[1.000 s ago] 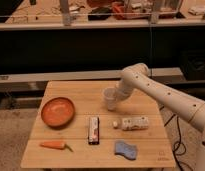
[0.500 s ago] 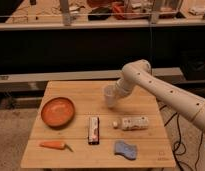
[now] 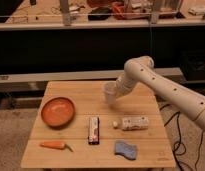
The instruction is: Pick up the ceramic cup
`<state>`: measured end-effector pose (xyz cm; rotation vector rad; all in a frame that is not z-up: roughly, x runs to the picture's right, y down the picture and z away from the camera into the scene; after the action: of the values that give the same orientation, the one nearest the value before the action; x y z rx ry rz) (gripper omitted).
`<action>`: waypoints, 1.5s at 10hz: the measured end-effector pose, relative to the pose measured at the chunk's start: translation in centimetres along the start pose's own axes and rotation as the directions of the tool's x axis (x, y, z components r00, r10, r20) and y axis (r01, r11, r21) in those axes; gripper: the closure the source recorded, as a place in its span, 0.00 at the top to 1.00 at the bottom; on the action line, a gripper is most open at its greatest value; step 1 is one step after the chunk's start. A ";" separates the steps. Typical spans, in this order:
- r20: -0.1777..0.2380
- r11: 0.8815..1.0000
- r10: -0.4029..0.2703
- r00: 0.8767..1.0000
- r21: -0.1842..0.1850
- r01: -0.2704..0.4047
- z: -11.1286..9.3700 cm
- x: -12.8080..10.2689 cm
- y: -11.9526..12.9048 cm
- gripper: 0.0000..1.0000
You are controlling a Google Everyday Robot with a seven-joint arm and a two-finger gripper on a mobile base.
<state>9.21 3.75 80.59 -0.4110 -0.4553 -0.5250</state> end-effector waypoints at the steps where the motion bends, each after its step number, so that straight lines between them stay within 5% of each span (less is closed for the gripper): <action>1: 0.002 1.000 -0.004 1.000 0.003 0.004 -0.6 -0.1 -0.2 0.00; 5: 0.017 1.000 -0.027 1.000 0.013 0.026 -1.8 -0.3 -0.4 0.00; 15: 0.013 0.998 -0.051 0.999 -0.027 0.051 -4.0 -0.4 -1.7 0.00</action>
<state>9.12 0.66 77.55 -0.4298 -0.4721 -0.5786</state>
